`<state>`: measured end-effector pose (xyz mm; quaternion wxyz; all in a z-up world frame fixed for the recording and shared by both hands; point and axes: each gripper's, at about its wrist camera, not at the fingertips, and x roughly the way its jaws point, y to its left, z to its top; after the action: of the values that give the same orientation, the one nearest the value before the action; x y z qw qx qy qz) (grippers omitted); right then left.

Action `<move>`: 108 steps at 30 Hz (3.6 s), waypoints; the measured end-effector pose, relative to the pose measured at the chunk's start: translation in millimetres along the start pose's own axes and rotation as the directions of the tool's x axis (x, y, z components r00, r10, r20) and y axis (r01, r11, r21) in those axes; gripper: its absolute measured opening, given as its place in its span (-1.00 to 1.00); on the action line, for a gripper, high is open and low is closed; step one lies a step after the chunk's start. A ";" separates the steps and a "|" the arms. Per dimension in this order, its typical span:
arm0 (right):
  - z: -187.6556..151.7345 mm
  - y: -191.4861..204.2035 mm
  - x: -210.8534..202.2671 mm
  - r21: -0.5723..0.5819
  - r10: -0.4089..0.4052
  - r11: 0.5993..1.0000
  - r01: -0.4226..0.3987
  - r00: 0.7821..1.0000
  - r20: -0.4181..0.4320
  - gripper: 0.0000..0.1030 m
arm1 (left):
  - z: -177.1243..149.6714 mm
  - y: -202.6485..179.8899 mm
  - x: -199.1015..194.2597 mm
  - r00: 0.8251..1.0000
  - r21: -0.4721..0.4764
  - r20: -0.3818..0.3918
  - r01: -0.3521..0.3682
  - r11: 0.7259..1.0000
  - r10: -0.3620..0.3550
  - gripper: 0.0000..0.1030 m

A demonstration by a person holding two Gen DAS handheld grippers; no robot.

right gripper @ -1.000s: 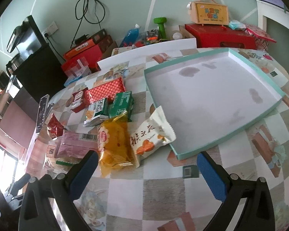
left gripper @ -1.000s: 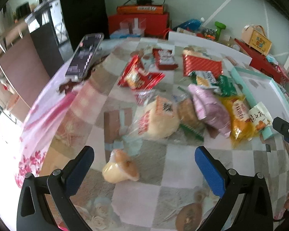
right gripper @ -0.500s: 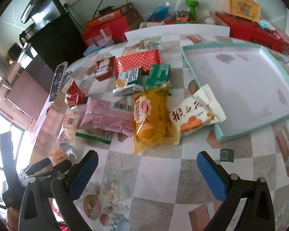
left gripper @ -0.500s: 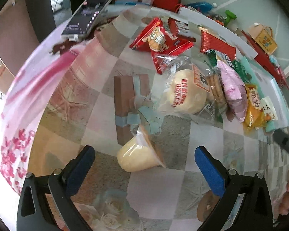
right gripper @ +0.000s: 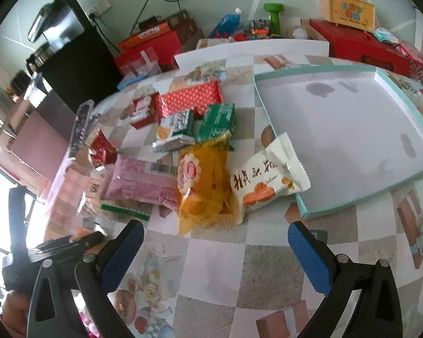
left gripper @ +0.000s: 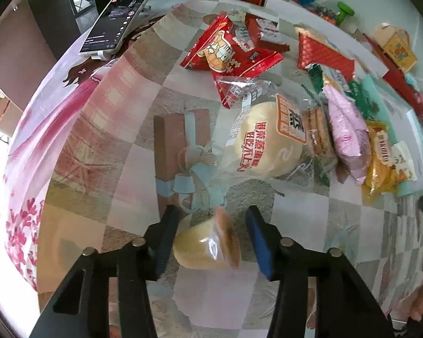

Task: Organize snacks
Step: 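Lift the cake cup with the left tool and carry it toward the tray, then carry the cake cup over the tray with the left tool while the right tool grasps the white snack packet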

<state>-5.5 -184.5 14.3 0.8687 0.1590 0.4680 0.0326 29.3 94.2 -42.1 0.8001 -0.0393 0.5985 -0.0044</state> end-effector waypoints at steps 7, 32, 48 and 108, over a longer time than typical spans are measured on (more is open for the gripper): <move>6.6 -7.0 -2.2 0.044 0.031 0.999 -0.032 0.999 0.035 1.00 | 15.5 -14.7 5.4 1.000 -0.009 -0.004 -0.019 1.000 0.019 -0.21; 22.4 -38.0 -21.2 0.135 0.083 0.986 -0.096 0.991 0.101 1.00 | -4.0 7.0 -14.8 0.997 -0.159 -0.017 0.072 0.985 -0.075 -0.24; 68.1 -41.8 9.1 0.048 0.110 0.993 -0.105 0.987 -0.118 1.00 | 55.9 -45.9 -90.9 0.961 -0.082 0.170 0.234 0.969 -0.218 -0.24; 67.5 -1.1 31.8 -0.286 0.004 0.954 -0.089 0.959 -0.285 -0.73 | 94.1 -88.3 -34.6 0.950 -0.026 0.121 0.293 0.956 -0.288 -0.24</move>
<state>67.8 -195.6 23.0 0.8064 0.0321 0.5724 0.1450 113.2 13.4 23.5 0.8231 -0.1444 0.5387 -0.1069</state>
